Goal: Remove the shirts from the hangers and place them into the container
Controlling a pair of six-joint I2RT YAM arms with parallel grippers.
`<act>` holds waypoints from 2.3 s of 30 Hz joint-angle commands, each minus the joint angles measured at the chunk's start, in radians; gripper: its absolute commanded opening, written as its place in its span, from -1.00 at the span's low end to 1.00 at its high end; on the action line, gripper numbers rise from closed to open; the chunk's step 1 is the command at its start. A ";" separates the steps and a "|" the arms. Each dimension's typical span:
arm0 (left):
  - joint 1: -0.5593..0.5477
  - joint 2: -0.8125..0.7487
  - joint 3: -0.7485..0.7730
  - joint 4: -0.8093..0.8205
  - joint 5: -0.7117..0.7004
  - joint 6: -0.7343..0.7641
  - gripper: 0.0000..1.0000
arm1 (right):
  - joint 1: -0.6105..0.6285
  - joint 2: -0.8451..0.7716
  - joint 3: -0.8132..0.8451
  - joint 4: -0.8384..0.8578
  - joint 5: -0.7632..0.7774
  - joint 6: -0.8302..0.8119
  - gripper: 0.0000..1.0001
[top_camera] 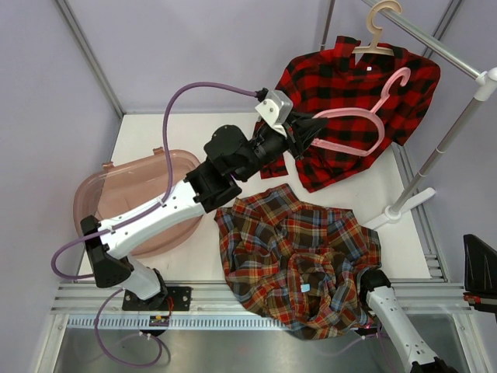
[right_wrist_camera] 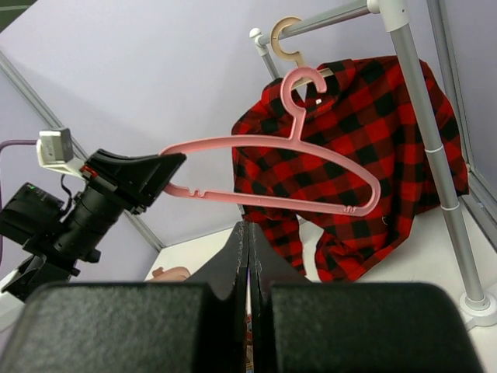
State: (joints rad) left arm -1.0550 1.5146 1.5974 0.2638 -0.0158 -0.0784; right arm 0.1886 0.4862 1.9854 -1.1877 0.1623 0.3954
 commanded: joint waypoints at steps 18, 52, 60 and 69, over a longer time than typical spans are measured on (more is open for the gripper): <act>-0.062 0.317 0.617 -0.066 0.091 0.062 -1.00 | -0.003 0.018 0.046 0.014 -0.067 -0.021 -1.00; -0.068 -0.253 -0.109 -0.246 -0.312 0.043 0.97 | -0.003 -0.005 -0.215 0.100 -0.228 -0.013 0.46; -0.063 -0.421 -0.277 -0.863 -0.402 -0.357 0.97 | -0.003 0.018 -0.467 0.207 -0.487 0.046 0.55; -0.282 -0.430 -0.686 -0.554 -0.039 -0.601 0.97 | -0.005 -0.014 -0.548 0.195 -0.549 0.045 0.56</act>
State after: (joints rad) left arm -1.2480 1.0946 0.9394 -0.4549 -0.1806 -0.5758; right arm 0.1886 0.4828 1.4364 -1.0210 -0.3271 0.4423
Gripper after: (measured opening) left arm 0.985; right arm 0.778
